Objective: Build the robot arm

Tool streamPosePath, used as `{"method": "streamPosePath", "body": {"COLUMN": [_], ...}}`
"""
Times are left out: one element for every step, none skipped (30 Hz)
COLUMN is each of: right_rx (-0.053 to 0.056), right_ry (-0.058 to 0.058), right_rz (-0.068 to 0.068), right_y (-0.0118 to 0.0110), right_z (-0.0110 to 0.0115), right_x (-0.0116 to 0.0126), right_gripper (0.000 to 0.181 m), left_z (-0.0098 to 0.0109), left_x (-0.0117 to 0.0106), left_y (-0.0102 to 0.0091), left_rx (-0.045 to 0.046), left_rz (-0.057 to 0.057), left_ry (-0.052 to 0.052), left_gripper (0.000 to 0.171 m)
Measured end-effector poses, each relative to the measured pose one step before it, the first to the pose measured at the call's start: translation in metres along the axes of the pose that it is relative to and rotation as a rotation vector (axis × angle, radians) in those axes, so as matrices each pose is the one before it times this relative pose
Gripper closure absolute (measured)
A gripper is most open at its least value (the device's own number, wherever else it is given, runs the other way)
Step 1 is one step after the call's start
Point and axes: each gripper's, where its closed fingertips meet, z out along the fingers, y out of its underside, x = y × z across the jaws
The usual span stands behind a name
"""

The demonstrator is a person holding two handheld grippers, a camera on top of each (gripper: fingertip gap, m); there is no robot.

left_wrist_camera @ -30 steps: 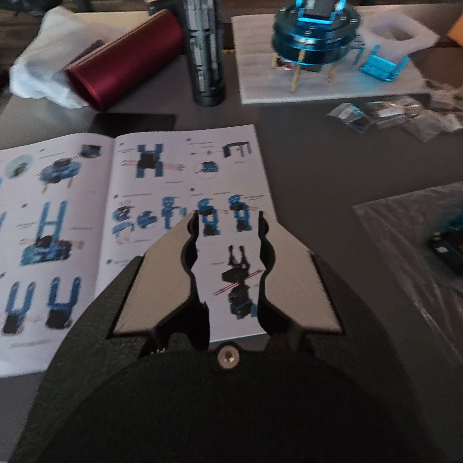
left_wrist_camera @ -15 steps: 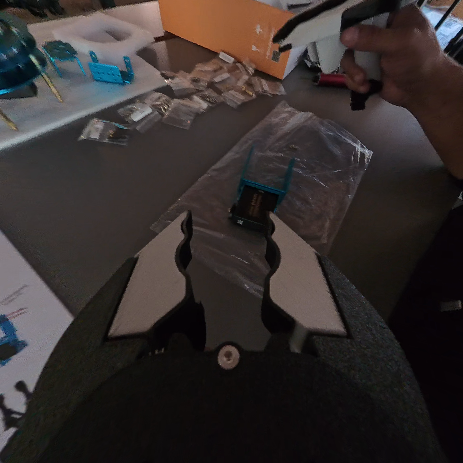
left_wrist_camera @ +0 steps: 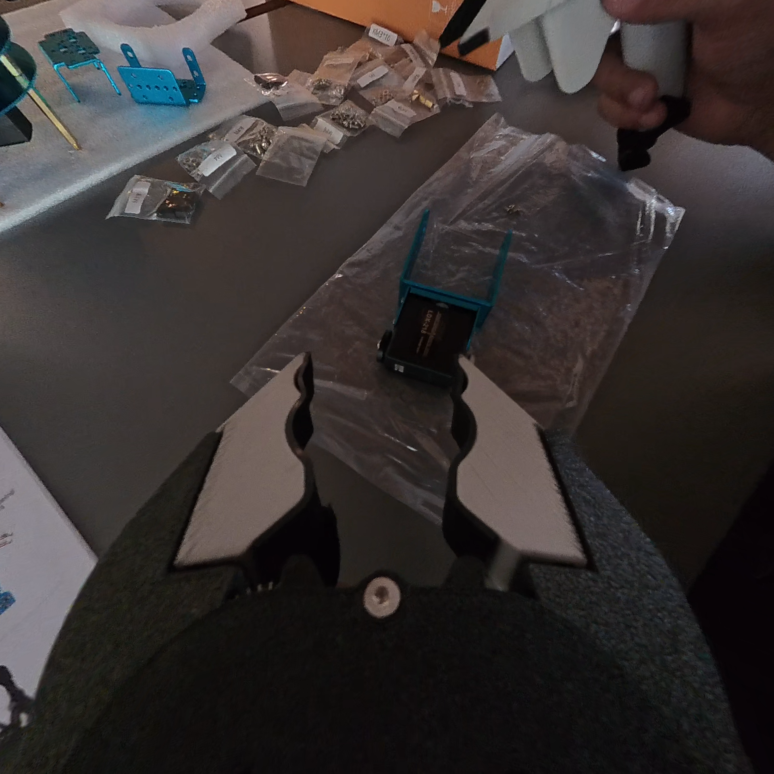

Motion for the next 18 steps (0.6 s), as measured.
{"method": "streamPosePath", "body": {"right_rx": [0.0051, 0.0029, 0.0018, 0.0008, -0.0014, -0.0032, -0.0030, -0.0019, -0.0007, 0.0003, 0.0013, -0.0001, -0.0015, 0.0002, 0.0031, 0.0046, 0.0042, 0.0028], "right_ry": [-0.0005, -0.0013, -0.0018, -0.0017, -0.0008, 0.0003, 0.0007, 0.0001, -0.0002, 0.0004, 0.0024, 0.0026, 0.0038, 0.0043, 0.0030, 0.0022, 0.0002, -0.0011], "right_rz": [0.0034, 0.0039, 0.0043, 0.0036, 0.0017, 0.0002, -0.0001, 0.0004, 0.0005, 0.0003, -0.0003, -0.0005, 0.0011, 0.0027, 0.0031, 0.0039, 0.0047, 0.0042], "right_y": [-0.00091, -0.00052, -0.00015, 0.00004, 0.00045, 0.00071, 0.00063, 0.00048, 0.00018, 0.00007, -0.00007, 0.00002, 0.00033, 0.00003, -0.00041, -0.00082, -0.00082, -0.00044], "right_z": [-0.00055, -0.00019, -0.00010, 0.00006, 0.00036, 0.00042, 0.00050, 0.00028, 0.00016, 0.00004, -0.00019, -0.00020, -0.00034, -0.00063, -0.00083, -0.00091, -0.00074, -0.00041], "right_x": [0.00000, -0.00001, 0.00004, 0.00003, 0.00014, 0.00017, 0.00029, 0.00020, 0.00010, 0.00031, 0.00065, 0.00087, 0.00129, 0.00156, 0.00130, 0.00122, 0.00078, 0.00060], "right_gripper": [0.157, 0.157, 0.157, 0.157, 0.157, 0.157, 0.157, 0.157, 0.157, 0.158, 0.158, 0.158, 0.158, 0.158, 0.157, 0.157, 0.157, 0.158], "left_z": [0.00026, -0.00001, -0.00026, -0.00036, -0.00050, -0.00075, -0.00100, -0.00128, -0.00170, -0.00228, -0.00329, -0.00508, -0.00743, -0.00965, -0.01034, -0.00829, -0.00484, -0.00226], "left_x": [-0.00163, -0.00088, -0.00047, -0.00062, -0.00071, -0.00149, -0.00266, -0.00336, -0.00440, -0.00614, -0.00814, -0.01125, -0.01517, -0.02475, -0.03304, -0.03346, -0.02894, -0.02525], "left_y": [0.00109, 0.00062, -0.00003, -0.00030, 0.00000, 0.00038, 0.00074, 0.00060, 0.00051, 0.00057, 0.00073, 0.00120, 0.00493, 0.00672, 0.00642, 0.00686, 0.00789, 0.00869], "left_rx": [-0.00485, -0.00169, 0.00210, 0.00302, 0.00079, -0.00161, -0.00244, -0.00134, 0.00014, 0.00110, 0.00140, 0.00162, -0.01620, -0.02255, -0.01520, -0.01571, -0.02355, -0.03234], "left_rz": [0.0033, -0.0006, -0.0024, -0.0032, -0.0022, 0.0004, 0.0006, -0.0015, -0.0078, -0.0141, -0.0149, -0.0142, -0.0032, -0.0040, -0.0259, -0.0489, -0.0543, -0.0437], "left_ry": [-0.0052, 0.0008, 0.0022, 0.0016, -0.0001, -0.0041, -0.0099, -0.0119, -0.0147, -0.0200, -0.0268, -0.0354, -0.0410, -0.0786, -0.1101, -0.0984, -0.0706, -0.0616], "left_gripper": [0.107, 0.107, 0.107, 0.107, 0.107, 0.107, 0.107, 0.107, 0.107, 0.107, 0.107, 0.108, 0.108, 0.108, 0.110, 0.112, 0.113, 0.113]}}
